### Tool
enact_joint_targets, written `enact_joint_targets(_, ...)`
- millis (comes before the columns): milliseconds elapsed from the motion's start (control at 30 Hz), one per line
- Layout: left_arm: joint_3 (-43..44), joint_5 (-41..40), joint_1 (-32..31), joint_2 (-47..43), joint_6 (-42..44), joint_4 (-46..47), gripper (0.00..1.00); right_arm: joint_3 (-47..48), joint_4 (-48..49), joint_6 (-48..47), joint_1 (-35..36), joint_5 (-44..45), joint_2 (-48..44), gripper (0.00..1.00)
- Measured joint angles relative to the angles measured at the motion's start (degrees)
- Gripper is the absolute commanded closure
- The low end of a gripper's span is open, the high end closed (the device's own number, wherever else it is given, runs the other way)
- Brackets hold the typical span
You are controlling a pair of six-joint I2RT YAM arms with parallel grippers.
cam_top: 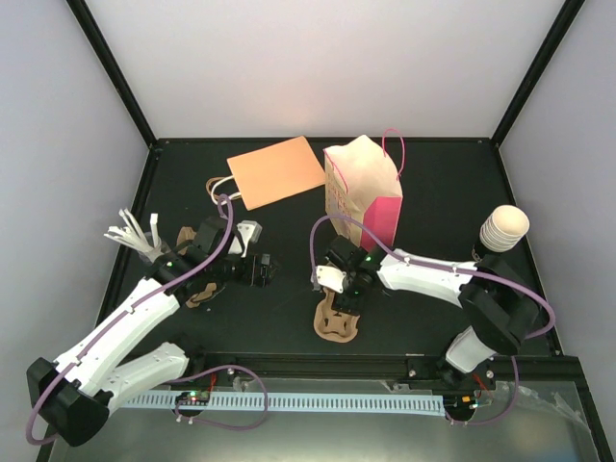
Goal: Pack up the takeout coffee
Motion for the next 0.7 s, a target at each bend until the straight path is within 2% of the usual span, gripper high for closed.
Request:
enact_joint_targets(200,0.0,0.1,0.2,0.0,0.0,0.0,0.11,0.0,-0.7,-0.8,0.0,-0.9,0.5,0.42)
enact_joint_targets(467,0.0,0.6,0.6,0.0,0.1,0.0,0.11,1.2,-1.2,-0.9,0.0,-1.4,0.5,0.50)
enact_joint_targets(567,0.0,0.7,0.7,0.0,0.1,0.0,0.11,1.6,-1.3,-0.7,0.0,-2.0,0.5,0.58)
enact_joint_targets(700,0.0,0.7,1.0,-0.3,0.1,-0.1,0.11,2.2,-1.4,-0.6,0.0,-3.0,0.2,0.59)
